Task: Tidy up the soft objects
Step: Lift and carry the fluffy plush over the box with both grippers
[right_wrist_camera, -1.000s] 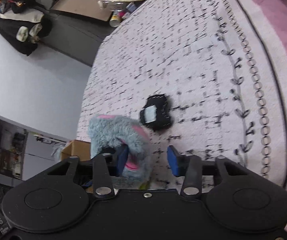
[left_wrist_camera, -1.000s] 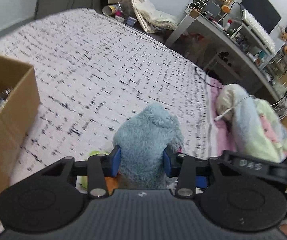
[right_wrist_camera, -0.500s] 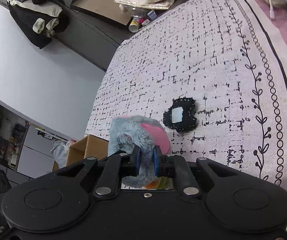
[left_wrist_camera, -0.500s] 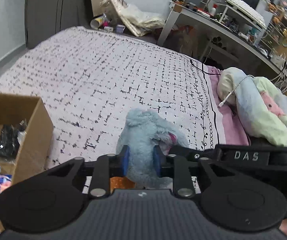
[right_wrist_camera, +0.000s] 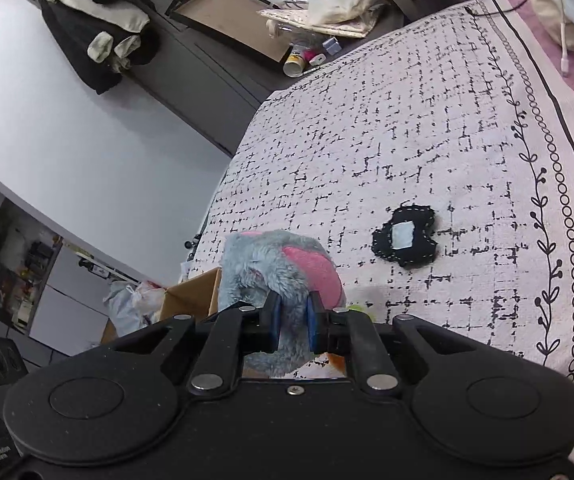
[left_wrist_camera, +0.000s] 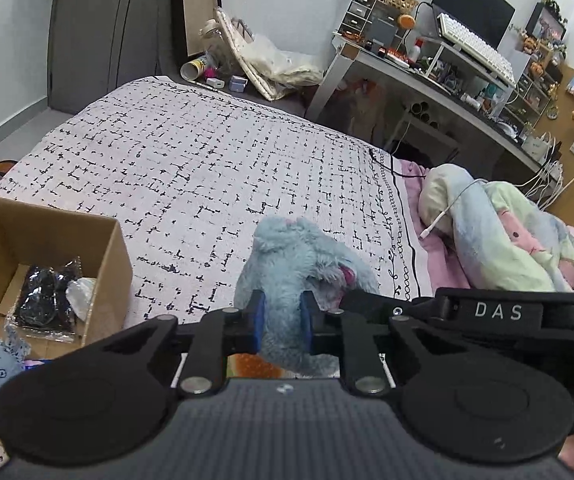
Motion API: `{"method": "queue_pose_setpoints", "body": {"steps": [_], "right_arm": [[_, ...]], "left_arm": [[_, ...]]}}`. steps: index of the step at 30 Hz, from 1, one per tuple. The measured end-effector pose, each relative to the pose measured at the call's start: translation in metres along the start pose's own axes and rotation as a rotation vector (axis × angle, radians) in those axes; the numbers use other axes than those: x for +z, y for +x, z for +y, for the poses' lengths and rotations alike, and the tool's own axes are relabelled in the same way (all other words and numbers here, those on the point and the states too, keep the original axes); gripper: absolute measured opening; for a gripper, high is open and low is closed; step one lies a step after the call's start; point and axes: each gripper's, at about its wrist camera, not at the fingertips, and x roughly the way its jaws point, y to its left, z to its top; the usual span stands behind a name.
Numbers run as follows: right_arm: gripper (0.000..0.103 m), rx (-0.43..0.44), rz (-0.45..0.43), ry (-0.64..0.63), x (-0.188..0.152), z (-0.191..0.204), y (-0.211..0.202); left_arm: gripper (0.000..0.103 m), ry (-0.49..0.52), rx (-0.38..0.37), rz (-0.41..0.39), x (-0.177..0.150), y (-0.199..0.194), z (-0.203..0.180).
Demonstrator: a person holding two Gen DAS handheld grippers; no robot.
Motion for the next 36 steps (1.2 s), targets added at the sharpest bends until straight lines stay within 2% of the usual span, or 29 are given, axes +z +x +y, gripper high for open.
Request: {"method": "queue_pose_setpoints", "body": {"steps": [10,15,23,30,36], "right_arm": [[0.013,-0.058,-0.012,-0.076,-0.014,0.042,0.006],[0.013,-0.104,-0.010,-0.127,-0.028,0.070,0.015],[0.013,-0.098,-0.021,-0.156,-0.046,0.107,0.027],[0.013,-0.080,-0.036,-0.192,-0.055,0.137,0.040],[0.013,-0.058,-0.014,-0.205,-0.063,0.155,0.060]], "left_arm": [[0.017,-0.027,-0.052,-0.079,-0.007,-0.021,0.034],[0.017,-0.061,-0.091,-0.083,-0.012,-0.028,0.063],[0.017,-0.141,-0.114,-0.130,-0.008,-0.055,0.105],[0.017,-0.204,-0.098,-0.163,-0.009,-0.075,0.133],[0.017,-0.280,-0.080,-0.191,-0.008,-0.088,0.162]]}}
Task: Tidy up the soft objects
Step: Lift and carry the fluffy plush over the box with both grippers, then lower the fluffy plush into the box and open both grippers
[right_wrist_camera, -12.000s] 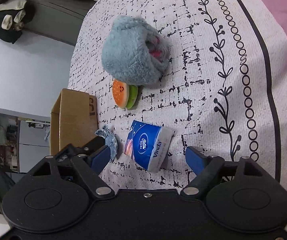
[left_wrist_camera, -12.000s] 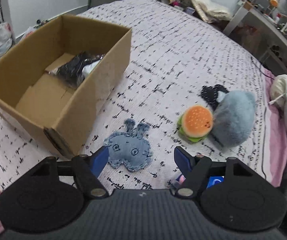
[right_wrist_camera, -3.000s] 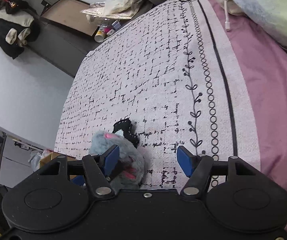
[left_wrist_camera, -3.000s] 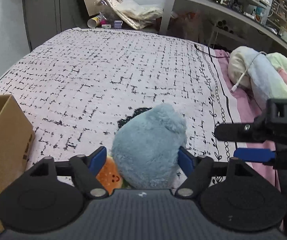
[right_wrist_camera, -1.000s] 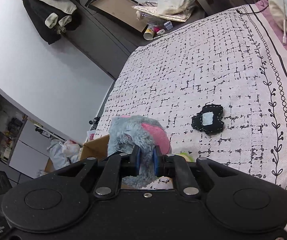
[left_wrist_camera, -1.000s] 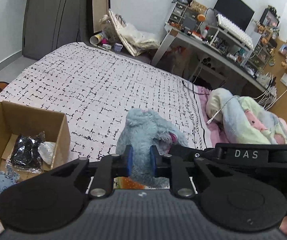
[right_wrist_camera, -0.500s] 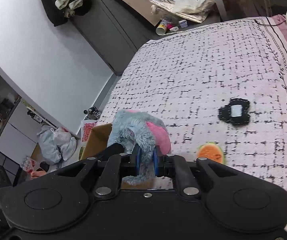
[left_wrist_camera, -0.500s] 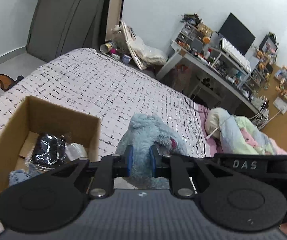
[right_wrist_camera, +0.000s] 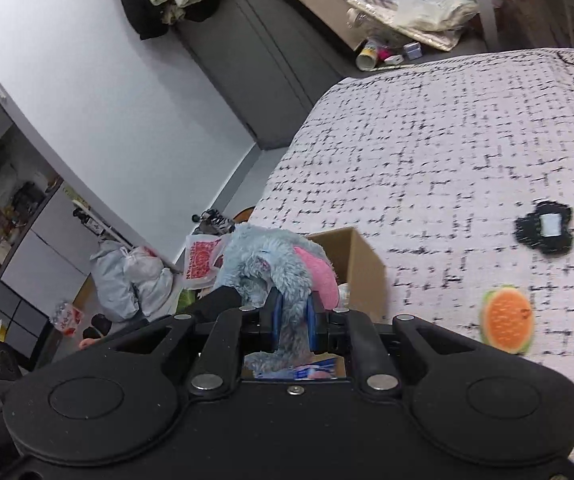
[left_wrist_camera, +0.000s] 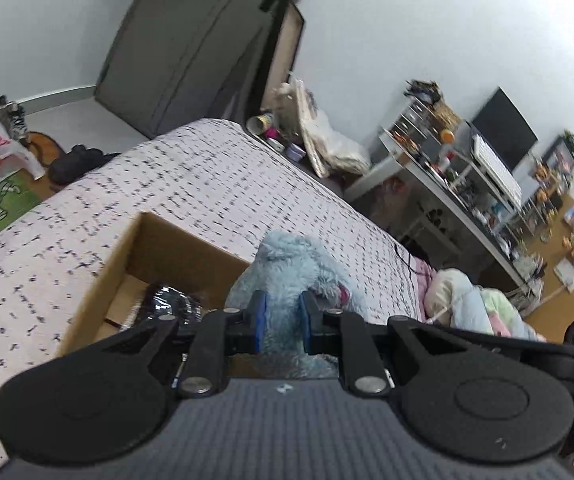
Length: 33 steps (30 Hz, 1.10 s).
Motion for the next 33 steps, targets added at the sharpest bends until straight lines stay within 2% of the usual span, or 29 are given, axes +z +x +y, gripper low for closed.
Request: {"method": "queue_pose_setpoints", "body": {"steps": [8,22,25,27,29,31,33], "right_arm": [[0.013,-0.013,0.021,-0.022,-0.004,0.019,0.031],[0.016,-0.079,0.094,-0.012,-0.009,0.023,0.085],[0.026,-0.090,0.110,-0.016,-0.009,0.021,0.086],[0.043,-0.109,0.102,-0.018,-0.008,0.019,0.082],[0.050,-0.113,0.093,-0.013,-0.006,0.015,0.076],[0.050,-0.103,0.097,-0.010,-0.004,0.011,0.068],[0.052,-0.095,0.102,-0.022,-0.002,0.009,0.060]], "left_arm": [[0.017,-0.077,0.047,-0.016,0.006,0.002,0.029],[0.017,-0.176,0.156,0.039,0.004,0.029,0.063],[0.021,-0.179,0.194,0.044,0.004,0.029,0.063],[0.023,-0.158,0.202,0.032,0.006,0.025,0.060],[0.031,-0.148,0.207,0.027,0.008,0.022,0.057],[0.042,-0.132,0.205,0.020,0.009,0.021,0.054],[0.045,-0.111,0.216,0.022,0.010,0.020,0.049]]}}
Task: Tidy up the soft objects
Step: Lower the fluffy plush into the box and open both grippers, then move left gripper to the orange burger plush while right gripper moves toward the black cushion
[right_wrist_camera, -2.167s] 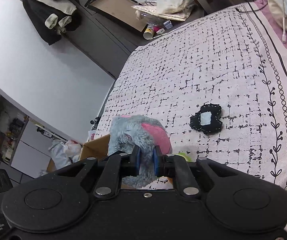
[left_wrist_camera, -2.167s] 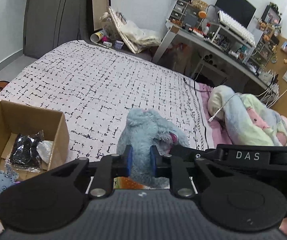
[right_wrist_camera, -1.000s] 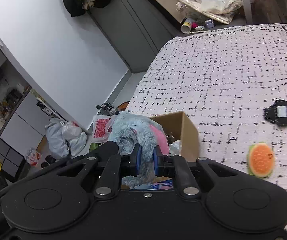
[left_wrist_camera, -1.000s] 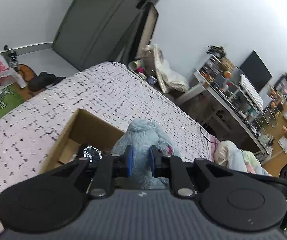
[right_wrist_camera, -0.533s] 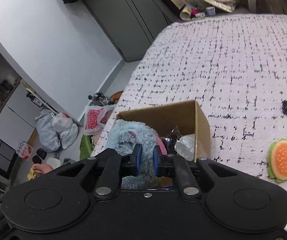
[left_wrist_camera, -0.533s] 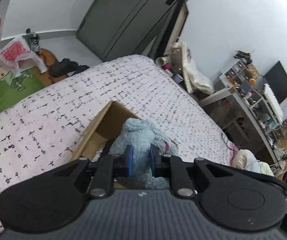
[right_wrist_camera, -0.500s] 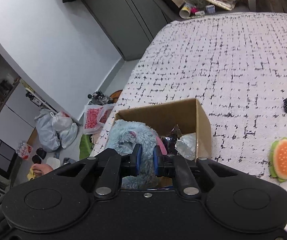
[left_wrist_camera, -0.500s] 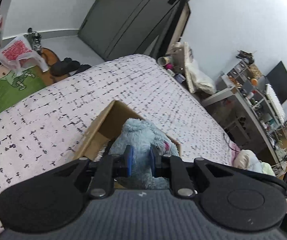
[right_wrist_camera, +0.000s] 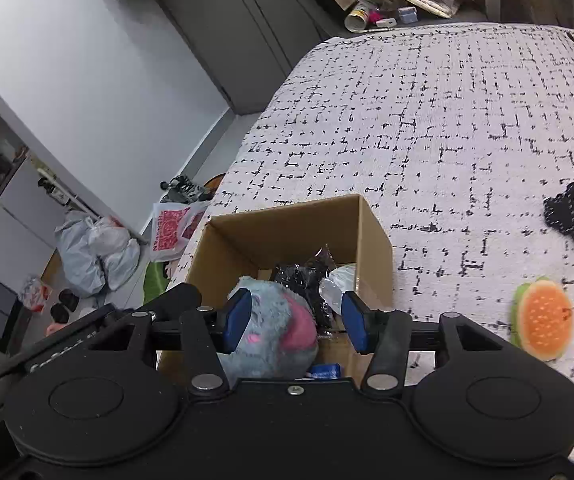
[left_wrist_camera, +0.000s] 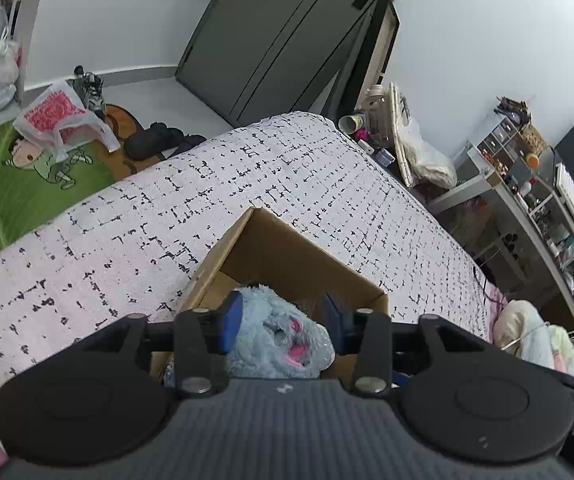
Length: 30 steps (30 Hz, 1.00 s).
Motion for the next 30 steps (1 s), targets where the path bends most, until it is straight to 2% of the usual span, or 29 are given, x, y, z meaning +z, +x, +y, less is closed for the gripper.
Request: {"method": "queue_pose_setpoints", "body": {"steps": [5,7,9,10,12,15,16,18,19,30], "right_arm": [[0.061,0.018,-0.005,-0.012,0.004,-0.011,-0.022],[0.066,0.023,-0.014,-0.014,0.004,-0.017,-0.030],[0.071,0.025,-0.024,-0.016,0.004,-0.023,-0.039],[0.074,0.024,-0.026,-0.017,0.005,-0.026,-0.042],[0.085,0.026,-0.032,-0.015,0.006,-0.033,-0.051],[0.094,0.026,-0.048,-0.022,0.008,-0.043,-0.063],[0.095,0.026,-0.052,-0.024,0.009,-0.047,-0.067],[0.101,0.028,-0.063,-0.023,0.012,-0.056,-0.076],[0.103,0.034,-0.070,-0.022,0.013,-0.060,-0.080],[0.103,0.054,-0.115,0.009,0.024,-0.109,-0.114]], "left_arm": [[0.057,0.047,0.000,-0.009,-0.004,-0.008,-0.016],[0.071,0.070,0.014,-0.025,-0.007,-0.012,-0.022],[0.079,0.087,0.039,-0.040,-0.009,-0.015,-0.028],[0.080,0.096,0.051,-0.045,-0.011,-0.016,-0.031],[0.081,0.113,0.062,-0.043,-0.012,-0.018,-0.037],[0.084,0.137,0.073,-0.031,-0.014,-0.020,-0.048],[0.089,0.144,0.087,-0.019,-0.014,-0.021,-0.052],[0.092,0.156,0.138,-0.006,-0.014,-0.023,-0.062],[0.092,0.166,0.137,-0.013,-0.014,-0.025,-0.067],[0.100,0.224,0.126,-0.015,-0.034,-0.038,-0.112]]}}
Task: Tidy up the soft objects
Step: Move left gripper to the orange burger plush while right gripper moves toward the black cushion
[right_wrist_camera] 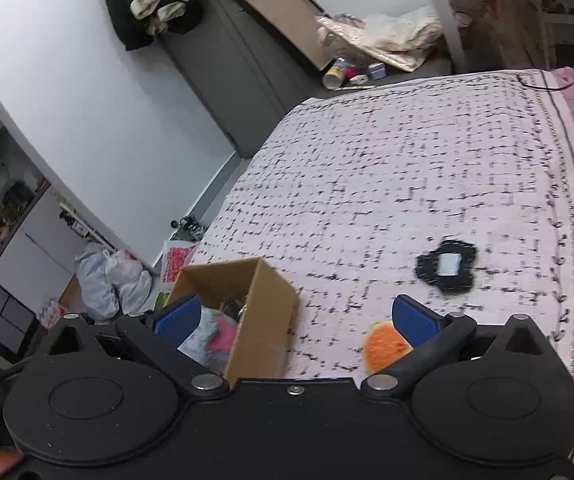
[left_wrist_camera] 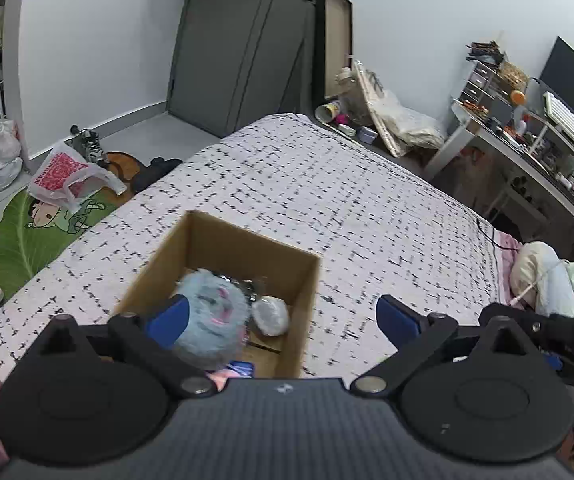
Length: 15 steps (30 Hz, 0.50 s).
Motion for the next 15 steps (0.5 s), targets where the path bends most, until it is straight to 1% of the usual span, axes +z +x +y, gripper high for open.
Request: {"method": "queue_pose_setpoints", "body": {"steps": [3,9,15], "right_arm": [[0.103,-0.015,-0.010,0.009,0.003,-0.014,-0.007],[0.103,-0.011,-0.019,0.016,0.008,-0.039,-0.020],[0.103,-0.009,-0.023,0.026,0.016,-0.062,-0.025]], "left_arm": [[0.103,0.016,-0.012,0.007,-0.003,-0.002,-0.013],[0.103,0.037,-0.023,0.015,-0.006,-0.002,-0.038],[0.103,0.056,-0.008,0.019,-0.010,0.003,-0.060]]}}
